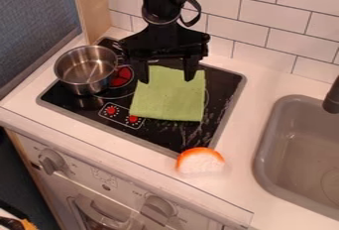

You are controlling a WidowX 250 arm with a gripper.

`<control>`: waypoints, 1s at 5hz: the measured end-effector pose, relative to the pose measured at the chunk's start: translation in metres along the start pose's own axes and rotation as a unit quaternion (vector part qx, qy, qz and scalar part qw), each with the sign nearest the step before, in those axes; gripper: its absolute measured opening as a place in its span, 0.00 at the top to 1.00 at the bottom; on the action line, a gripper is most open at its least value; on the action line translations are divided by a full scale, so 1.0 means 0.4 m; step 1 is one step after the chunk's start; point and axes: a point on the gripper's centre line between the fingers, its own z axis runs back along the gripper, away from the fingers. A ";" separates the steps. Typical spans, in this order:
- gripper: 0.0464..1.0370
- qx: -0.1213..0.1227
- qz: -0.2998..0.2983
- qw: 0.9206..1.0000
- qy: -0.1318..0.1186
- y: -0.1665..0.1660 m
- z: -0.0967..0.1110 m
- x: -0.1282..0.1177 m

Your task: Move the green cloth to the upper right corner of the stove

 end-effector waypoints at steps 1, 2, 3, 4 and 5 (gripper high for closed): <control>0.04 0.002 -0.001 1.000 0.014 -0.001 -0.019 -0.012; 0.04 -0.027 0.014 0.999 0.019 0.014 -0.031 0.010; 0.04 -0.042 0.012 0.999 0.031 0.010 -0.067 0.051; 0.04 -0.035 0.003 0.999 0.040 -0.002 -0.126 0.077; 0.04 -0.006 -0.018 0.998 0.059 -0.029 -0.188 0.083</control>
